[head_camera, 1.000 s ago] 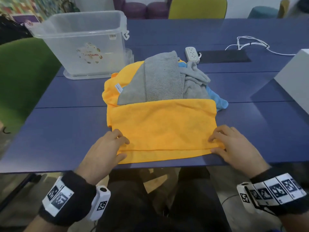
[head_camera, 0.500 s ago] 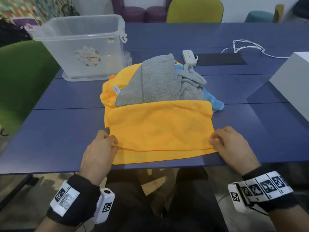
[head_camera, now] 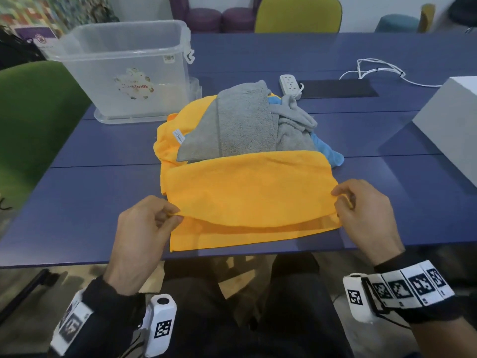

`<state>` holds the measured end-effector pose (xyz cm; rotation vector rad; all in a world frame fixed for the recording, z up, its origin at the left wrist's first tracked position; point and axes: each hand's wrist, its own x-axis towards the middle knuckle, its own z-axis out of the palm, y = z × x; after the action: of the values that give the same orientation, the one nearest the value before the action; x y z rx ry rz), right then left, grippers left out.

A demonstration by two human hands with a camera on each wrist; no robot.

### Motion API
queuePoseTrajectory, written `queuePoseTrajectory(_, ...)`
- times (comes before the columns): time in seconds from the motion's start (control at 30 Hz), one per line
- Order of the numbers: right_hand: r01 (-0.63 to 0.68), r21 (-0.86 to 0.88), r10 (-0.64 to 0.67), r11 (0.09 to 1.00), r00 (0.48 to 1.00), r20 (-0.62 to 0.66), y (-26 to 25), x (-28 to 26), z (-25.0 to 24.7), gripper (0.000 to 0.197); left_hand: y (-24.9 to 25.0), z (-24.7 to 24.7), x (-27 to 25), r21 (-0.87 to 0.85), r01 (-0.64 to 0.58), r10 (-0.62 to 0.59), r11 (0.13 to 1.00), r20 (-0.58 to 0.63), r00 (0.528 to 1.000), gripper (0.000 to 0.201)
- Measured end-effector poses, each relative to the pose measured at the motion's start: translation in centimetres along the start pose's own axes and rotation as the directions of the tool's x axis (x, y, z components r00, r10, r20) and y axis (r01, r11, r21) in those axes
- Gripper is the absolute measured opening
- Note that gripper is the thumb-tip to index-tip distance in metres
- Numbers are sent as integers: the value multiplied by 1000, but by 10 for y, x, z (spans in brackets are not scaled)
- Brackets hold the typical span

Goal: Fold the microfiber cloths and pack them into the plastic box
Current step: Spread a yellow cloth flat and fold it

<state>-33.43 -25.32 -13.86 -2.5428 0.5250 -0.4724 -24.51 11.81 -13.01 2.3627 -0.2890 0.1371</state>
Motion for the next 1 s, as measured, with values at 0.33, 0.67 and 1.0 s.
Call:
queuePoseTrajectory(0.33,-170,-94,182,981,974,135,25,-10,11,23,-23,18,-27,195,-20,-31,981,256,966,18)
queuePoseTrajectory(0.67,-179,-111,201,978,950,239,26,-12,11,44,-25,23,-29,250,79,-111,965,119,987,13)
queuePoseTrajectory(1.0,-201,-118,222,973,952,212,22,-22,16,24,-24,24,-29,315,135,-169,939,83,982,33)
